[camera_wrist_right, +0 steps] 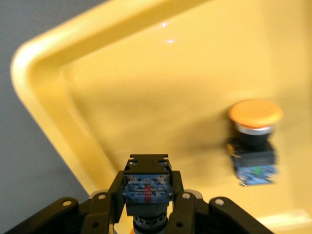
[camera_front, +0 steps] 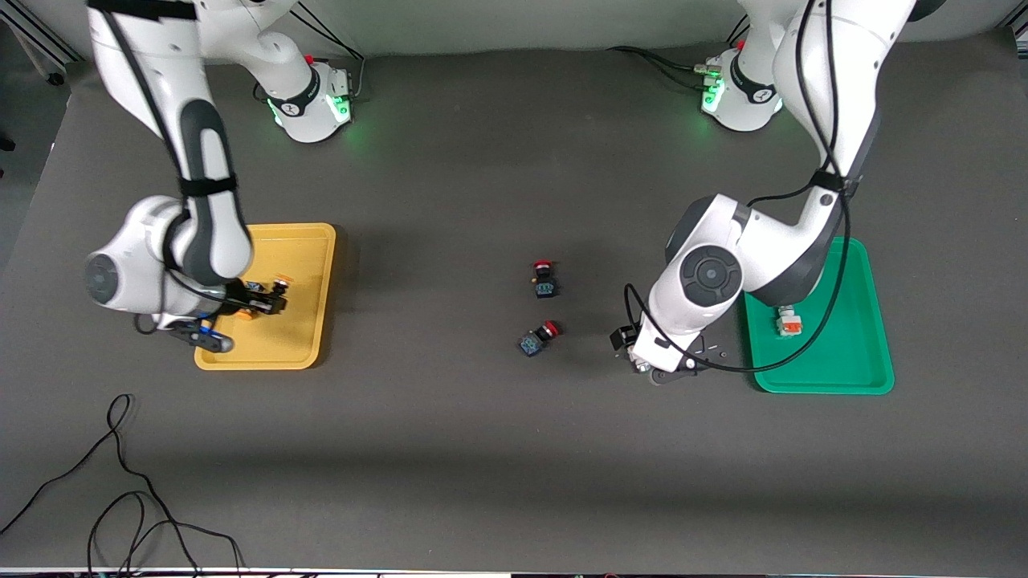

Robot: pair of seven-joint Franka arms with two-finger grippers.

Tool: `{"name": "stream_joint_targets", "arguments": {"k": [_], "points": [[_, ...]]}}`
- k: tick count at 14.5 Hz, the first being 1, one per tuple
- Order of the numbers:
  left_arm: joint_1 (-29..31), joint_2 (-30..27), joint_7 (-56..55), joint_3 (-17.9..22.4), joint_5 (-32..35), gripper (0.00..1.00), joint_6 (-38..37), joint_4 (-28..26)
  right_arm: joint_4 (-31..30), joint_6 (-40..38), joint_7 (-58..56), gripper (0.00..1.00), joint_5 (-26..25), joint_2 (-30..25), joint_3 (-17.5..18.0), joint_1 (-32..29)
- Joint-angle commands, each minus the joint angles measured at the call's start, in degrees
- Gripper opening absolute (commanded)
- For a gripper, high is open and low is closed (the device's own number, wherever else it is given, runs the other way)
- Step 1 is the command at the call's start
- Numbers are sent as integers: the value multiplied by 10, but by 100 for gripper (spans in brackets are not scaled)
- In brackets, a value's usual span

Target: Place green and yellow buttons in trays

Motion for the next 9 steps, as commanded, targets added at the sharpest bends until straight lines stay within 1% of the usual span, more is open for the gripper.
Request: {"name": "stream_joint_targets", "arguments": {"k": [1, 3, 4, 5, 6, 7, 8, 9], "points": [[-3, 41, -16, 11, 6, 100, 29, 14, 11, 2, -8, 99, 32, 16, -7, 13], [-3, 71, -15, 13, 8, 100, 53, 12, 21, -13, -9, 100, 31, 4, -10, 14], [-3, 81, -15, 13, 16, 100, 61, 11, 30, -35, -8, 100, 24, -8, -12, 14], [-5, 88, -14, 13, 23, 99, 64, 10, 37, -57, -9, 100, 16, -17, -26, 15], [-8, 94, -14, 13, 27, 96, 72, 10, 53, -85, -12, 100, -7, -34, -45, 18], [-9, 103, -11, 13, 30, 91, 78, 10, 71, -112, -13, 100, -41, -52, -56, 19], [-10, 111, -8, 13, 39, 83, 83, 10, 87, -137, -9, 100, -72, -72, -66, 20], [-10, 115, -8, 13, 45, 69, 83, 10, 108, -165, -9, 100, -99, -93, -74, 20]]}}
